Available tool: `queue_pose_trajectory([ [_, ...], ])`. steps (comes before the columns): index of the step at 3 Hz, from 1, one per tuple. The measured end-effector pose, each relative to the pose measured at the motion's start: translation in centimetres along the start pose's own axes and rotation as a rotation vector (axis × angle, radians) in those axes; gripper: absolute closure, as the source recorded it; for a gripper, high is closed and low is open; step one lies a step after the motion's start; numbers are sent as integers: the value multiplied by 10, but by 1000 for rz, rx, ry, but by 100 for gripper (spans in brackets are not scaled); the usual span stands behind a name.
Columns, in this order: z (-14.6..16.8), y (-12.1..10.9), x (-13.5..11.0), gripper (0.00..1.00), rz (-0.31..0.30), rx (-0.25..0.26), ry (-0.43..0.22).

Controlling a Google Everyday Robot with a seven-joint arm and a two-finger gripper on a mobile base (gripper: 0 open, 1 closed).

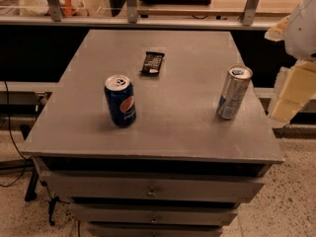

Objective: Move redbull can near rxbar chocolate

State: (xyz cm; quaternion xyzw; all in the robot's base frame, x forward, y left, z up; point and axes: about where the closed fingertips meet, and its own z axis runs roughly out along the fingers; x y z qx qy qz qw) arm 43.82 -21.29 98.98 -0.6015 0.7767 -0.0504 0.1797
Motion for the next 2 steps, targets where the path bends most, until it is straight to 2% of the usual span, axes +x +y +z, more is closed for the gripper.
queue_pose_trajectory([
  [1,0,0,0,0,0,0,0],
  [2,6,-12,-3,0,19,26,-42],
])
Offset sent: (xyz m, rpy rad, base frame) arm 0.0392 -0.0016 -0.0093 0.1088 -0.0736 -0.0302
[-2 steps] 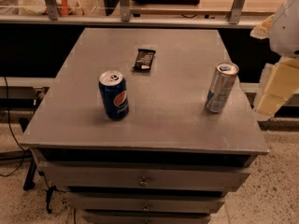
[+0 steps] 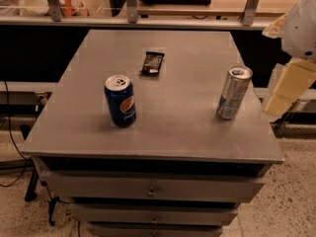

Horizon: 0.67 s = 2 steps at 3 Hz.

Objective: Move redbull can near rxbar chocolate

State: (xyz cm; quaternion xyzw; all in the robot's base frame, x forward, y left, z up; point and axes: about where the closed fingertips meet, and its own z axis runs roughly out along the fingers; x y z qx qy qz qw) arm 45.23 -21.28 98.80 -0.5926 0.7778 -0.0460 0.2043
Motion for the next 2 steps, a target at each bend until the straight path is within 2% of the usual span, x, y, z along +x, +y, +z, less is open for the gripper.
queue_pose_trajectory([
  [1,12,-21,3,0,61,31,-92],
  [2,28,-34,11,0,140,25,-204],
])
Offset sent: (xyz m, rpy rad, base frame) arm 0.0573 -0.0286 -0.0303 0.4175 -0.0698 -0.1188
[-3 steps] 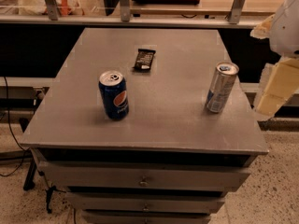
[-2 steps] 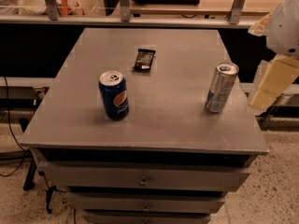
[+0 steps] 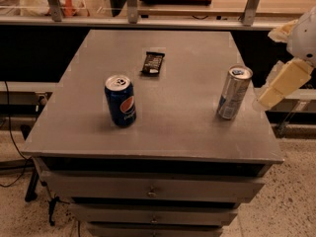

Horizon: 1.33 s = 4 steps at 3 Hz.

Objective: Move redbull can near rxbar chocolate

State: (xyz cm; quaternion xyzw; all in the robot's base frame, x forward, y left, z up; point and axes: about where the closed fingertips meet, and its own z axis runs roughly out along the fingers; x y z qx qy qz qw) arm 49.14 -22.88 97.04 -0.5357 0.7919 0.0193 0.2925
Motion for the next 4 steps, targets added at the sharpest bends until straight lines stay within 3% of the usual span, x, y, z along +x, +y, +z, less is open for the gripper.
queue_pose_trajectory([
  [1,16,-4,7,0,67,-28,-124],
  [2,30,-5,5,0,94,-64,-251],
  [4,54,-4,-3,0,106,-128,-453],
])
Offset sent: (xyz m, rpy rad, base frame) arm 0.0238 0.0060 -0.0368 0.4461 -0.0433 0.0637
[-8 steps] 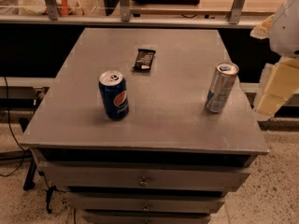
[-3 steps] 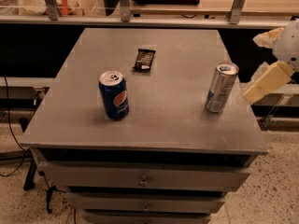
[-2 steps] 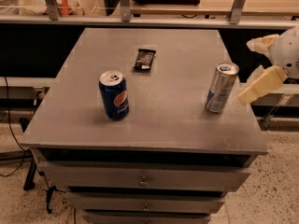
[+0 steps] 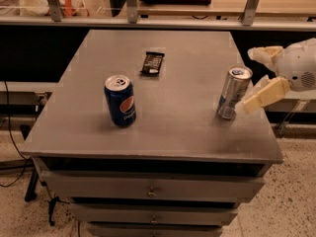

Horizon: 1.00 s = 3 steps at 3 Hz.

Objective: Move redbull can near rxbar chocolate

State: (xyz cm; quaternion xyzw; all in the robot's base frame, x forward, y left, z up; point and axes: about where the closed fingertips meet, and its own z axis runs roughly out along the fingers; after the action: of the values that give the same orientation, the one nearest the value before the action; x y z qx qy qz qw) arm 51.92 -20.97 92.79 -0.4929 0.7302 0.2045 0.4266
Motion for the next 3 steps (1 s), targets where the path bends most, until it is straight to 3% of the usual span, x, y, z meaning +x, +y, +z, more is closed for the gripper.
queue_pose_trajectory([
  [1,8,1,2,0,9,-36,-63],
  [2,18,0,3,17,13,-63,-102],
  [3,24,-2,3,41,12,-79,-127],
])
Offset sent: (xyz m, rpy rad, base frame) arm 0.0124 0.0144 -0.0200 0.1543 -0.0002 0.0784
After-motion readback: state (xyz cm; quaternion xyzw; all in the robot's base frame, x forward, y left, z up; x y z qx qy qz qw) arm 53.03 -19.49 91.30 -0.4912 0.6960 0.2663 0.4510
